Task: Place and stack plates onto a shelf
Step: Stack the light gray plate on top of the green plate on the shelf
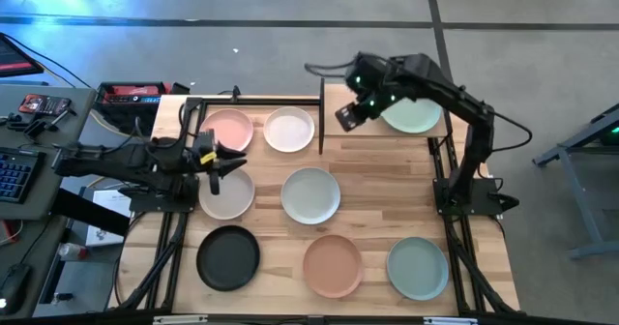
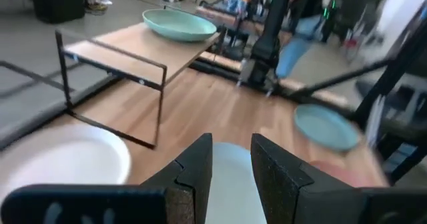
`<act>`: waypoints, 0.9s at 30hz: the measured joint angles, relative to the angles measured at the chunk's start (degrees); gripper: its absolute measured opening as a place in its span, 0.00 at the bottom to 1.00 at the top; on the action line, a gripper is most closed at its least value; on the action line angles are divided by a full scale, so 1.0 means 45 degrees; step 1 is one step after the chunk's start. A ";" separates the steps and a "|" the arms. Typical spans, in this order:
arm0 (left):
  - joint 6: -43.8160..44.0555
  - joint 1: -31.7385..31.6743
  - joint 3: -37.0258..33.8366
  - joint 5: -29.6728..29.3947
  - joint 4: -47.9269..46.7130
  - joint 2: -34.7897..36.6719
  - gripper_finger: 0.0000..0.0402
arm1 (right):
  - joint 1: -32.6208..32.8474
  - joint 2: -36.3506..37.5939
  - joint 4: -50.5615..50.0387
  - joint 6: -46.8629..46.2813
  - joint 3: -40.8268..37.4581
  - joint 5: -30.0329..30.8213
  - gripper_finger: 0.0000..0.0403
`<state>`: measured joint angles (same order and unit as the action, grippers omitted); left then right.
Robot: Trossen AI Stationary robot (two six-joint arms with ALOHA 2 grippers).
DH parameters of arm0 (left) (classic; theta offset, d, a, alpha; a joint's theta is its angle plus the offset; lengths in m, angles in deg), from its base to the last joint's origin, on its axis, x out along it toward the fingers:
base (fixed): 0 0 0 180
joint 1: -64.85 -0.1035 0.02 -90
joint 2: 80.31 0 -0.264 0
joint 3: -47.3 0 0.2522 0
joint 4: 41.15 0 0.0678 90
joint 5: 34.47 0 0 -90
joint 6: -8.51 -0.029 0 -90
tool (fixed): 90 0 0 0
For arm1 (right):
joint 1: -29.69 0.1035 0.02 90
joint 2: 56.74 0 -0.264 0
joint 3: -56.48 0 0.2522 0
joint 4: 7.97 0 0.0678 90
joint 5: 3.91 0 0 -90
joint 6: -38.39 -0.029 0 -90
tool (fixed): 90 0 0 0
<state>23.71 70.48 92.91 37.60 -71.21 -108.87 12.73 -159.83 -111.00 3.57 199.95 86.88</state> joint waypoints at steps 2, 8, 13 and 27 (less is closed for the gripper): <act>-0.0954 0.0000 0.0558 0.0005 -0.0295 -0.0423 0.23 | 0.0723 0.0000 0.0049 -0.0345 -0.0041 0.0290 0.23; -0.3763 -0.0005 0.1455 0.0666 -0.0409 -0.1738 0.23 | 0.2889 -0.0005 0.0141 -0.1782 -0.0397 0.1580 0.23; -0.4690 0.0000 0.1541 0.1278 -0.0409 -0.2942 0.23 | 0.4612 -0.0005 0.0140 -0.3058 -0.0534 0.3005 0.23; -0.7403 0.0010 0.1541 0.2795 0.0831 -0.6790 0.23 | 0.7164 -0.0005 0.0183 -0.5568 -0.0544 0.5120 0.23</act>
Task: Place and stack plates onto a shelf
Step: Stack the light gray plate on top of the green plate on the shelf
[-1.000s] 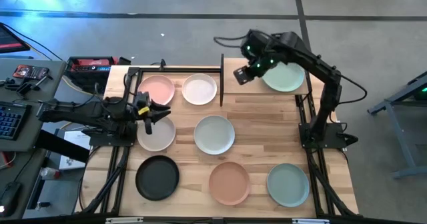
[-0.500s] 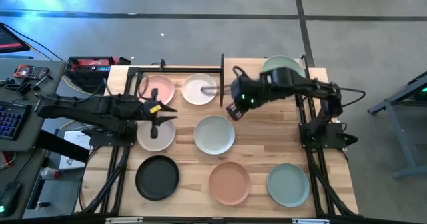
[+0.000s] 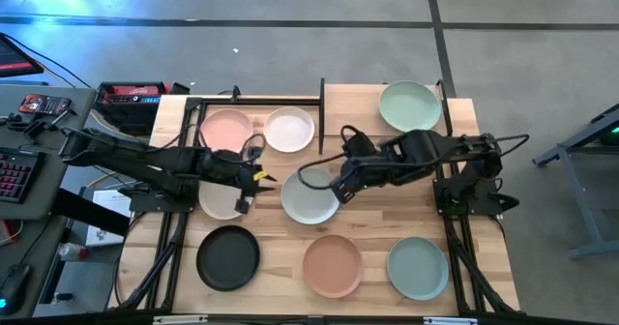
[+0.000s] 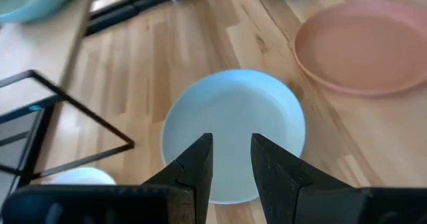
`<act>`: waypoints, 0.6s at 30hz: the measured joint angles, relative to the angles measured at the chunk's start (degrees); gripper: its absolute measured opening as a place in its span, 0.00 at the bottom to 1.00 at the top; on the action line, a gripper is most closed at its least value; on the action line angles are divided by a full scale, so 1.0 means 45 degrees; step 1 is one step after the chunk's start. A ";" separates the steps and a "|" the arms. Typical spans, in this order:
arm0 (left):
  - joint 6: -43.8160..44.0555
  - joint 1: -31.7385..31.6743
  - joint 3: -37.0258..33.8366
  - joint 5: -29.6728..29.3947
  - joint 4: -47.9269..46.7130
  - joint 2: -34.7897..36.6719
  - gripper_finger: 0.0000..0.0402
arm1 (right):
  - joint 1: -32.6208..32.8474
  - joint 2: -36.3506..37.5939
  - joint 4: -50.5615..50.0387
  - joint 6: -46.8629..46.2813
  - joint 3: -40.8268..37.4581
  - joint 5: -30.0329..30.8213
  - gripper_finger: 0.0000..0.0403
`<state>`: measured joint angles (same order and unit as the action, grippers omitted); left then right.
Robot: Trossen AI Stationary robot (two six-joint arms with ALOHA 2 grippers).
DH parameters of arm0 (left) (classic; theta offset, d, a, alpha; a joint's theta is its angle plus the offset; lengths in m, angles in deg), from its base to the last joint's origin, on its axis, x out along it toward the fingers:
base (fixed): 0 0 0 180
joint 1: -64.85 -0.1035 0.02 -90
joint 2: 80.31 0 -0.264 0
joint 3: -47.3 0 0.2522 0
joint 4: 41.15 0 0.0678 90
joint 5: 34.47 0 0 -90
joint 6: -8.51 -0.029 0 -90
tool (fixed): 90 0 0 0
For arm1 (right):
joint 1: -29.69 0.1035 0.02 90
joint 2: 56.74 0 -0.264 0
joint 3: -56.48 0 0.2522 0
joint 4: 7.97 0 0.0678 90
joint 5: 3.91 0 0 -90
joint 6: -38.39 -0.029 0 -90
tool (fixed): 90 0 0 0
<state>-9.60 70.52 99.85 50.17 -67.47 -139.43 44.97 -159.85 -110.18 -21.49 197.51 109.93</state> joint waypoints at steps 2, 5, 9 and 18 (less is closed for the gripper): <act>-0.0177 0.0000 0.0000 0.0071 0.0152 -0.0498 0.23 | 0.0167 0.0000 -0.0002 -0.0264 0.0000 0.0253 0.23; -0.0617 0.0000 0.0000 0.0081 0.0405 -0.1275 0.23 | 0.0346 0.0000 0.0000 -0.0403 0.0000 0.0615 0.23; -0.1043 0.0000 0.0000 0.0077 0.0874 -0.2191 0.23 | 0.0399 0.0000 0.0000 -0.0403 0.0000 0.0698 0.23; -0.2383 0.0216 0.0005 0.0061 0.1511 -0.3698 0.23 | 0.0389 0.0000 -0.0001 -0.0366 0.0000 0.0698 0.23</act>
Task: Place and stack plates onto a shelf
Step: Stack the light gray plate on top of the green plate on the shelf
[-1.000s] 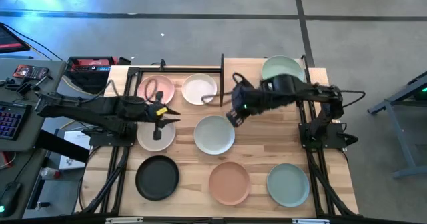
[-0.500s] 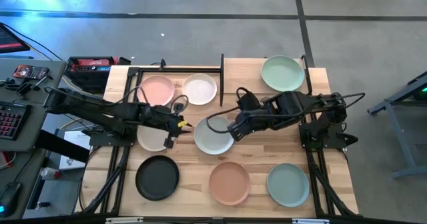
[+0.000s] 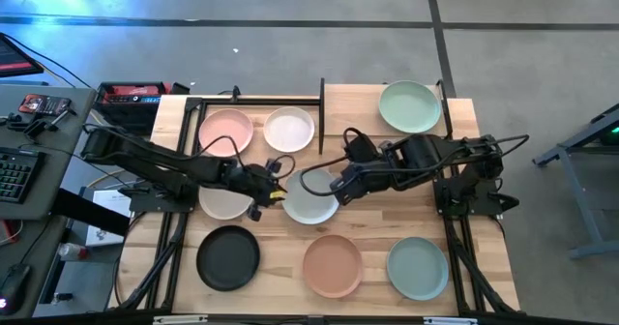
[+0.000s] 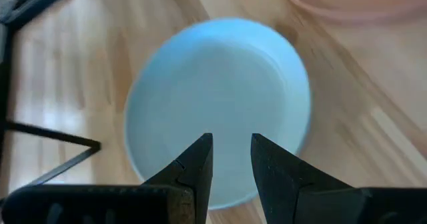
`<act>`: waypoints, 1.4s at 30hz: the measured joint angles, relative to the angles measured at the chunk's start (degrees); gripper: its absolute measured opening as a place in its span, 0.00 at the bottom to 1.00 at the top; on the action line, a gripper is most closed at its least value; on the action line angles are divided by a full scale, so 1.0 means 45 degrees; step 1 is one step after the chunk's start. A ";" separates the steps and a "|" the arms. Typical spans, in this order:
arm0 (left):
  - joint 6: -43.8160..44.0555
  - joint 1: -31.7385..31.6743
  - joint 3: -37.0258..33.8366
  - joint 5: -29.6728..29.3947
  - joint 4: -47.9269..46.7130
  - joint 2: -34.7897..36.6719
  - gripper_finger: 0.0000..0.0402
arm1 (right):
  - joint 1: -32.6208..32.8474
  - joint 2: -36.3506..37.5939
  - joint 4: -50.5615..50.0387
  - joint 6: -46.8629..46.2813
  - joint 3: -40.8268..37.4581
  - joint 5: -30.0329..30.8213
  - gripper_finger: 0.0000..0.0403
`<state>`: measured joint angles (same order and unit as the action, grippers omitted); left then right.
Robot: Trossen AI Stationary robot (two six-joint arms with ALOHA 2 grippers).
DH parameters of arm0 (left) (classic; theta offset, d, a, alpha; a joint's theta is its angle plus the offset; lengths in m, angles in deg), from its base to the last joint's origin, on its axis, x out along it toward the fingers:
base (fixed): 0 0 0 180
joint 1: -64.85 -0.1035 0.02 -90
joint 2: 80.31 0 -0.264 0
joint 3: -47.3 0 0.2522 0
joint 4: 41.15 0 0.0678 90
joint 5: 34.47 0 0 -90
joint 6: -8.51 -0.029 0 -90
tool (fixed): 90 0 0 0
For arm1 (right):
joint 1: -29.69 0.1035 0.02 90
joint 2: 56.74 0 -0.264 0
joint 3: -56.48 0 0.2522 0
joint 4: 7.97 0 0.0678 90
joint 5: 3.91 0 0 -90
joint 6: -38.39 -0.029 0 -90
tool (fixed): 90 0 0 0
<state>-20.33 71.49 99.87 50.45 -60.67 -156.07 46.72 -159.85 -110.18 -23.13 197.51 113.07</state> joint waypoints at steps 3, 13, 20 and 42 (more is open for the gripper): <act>-0.0834 0.0245 0.0000 -0.0003 0.0069 -0.0474 0.23 | 0.0000 0.0000 -0.0004 0.0091 0.0000 -0.0005 0.23; -0.1556 0.1065 0.0000 -0.0253 0.0696 -0.1950 0.23 | 0.0000 0.0000 -0.0018 0.0107 0.0000 -0.0015 0.23; -0.1560 0.1241 0.0000 -0.0324 0.0935 -0.2529 0.23 | 0.0000 0.0000 -0.0027 0.0104 0.0000 -0.0019 0.23; -0.2081 0.1111 -0.0005 -0.1322 0.1679 -0.4272 0.23 | 0.0000 -0.0005 -0.0004 0.0064 -0.0005 -0.0029 0.23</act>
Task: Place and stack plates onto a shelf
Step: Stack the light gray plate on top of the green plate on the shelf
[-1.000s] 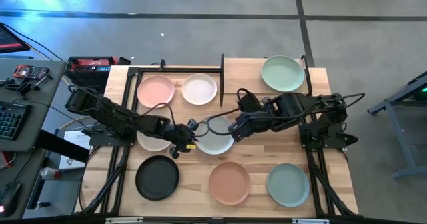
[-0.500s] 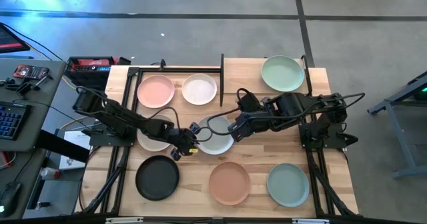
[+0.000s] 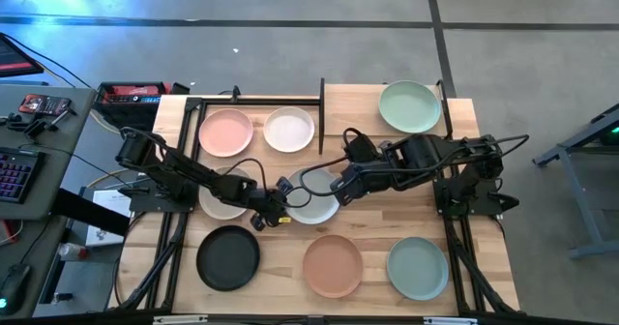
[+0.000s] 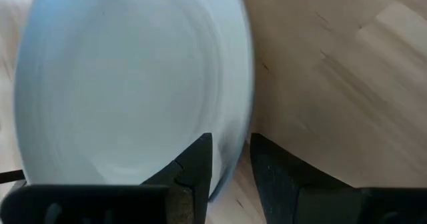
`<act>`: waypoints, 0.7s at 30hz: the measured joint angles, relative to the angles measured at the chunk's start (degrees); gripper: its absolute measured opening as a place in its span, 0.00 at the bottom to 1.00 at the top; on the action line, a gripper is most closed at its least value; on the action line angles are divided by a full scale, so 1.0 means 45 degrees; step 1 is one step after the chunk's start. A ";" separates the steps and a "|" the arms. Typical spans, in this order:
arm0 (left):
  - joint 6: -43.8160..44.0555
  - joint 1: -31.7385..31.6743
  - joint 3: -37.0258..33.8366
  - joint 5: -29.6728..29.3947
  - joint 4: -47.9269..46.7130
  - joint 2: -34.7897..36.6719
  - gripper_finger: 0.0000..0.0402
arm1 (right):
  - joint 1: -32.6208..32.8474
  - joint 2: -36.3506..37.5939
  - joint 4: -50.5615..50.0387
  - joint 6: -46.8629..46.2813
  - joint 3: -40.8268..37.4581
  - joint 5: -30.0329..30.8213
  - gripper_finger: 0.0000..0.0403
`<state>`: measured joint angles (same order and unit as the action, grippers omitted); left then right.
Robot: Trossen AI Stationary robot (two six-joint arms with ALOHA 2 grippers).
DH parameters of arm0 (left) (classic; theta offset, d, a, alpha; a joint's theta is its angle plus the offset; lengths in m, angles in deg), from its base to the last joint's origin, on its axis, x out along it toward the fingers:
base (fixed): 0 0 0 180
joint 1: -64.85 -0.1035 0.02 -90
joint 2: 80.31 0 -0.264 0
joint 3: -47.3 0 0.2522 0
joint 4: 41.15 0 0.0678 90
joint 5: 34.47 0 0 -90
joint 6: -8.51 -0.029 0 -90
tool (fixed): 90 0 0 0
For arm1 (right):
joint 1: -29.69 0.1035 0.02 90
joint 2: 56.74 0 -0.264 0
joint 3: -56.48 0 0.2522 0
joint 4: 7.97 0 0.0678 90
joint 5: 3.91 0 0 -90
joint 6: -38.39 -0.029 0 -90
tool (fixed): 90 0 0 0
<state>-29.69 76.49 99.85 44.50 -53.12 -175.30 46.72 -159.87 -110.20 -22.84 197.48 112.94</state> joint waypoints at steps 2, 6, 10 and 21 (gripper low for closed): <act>0.0000 0.0004 0.0000 0.0022 -0.0007 0.0002 0.22 | 0.0000 0.0000 0.0000 0.0000 0.0000 0.0001 0.23; 0.0000 0.0004 0.0000 0.0035 -0.0049 0.0019 0.18 | 0.0000 0.0000 0.0003 0.0000 0.0000 0.0005 0.23; 0.0000 0.0108 0.0000 0.0027 -0.0056 0.0026 0.08 | 0.0000 0.0000 0.0001 0.0000 0.0000 0.0000 0.23; 0.0466 0.0616 0.1370 -0.0364 -0.1685 0.0036 0.01 | -0.0139 0.0000 0.0005 -0.0087 0.0000 -0.0010 0.23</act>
<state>-27.59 79.26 106.01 42.86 -60.70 -175.13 46.10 -159.87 -110.18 -23.23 197.48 112.89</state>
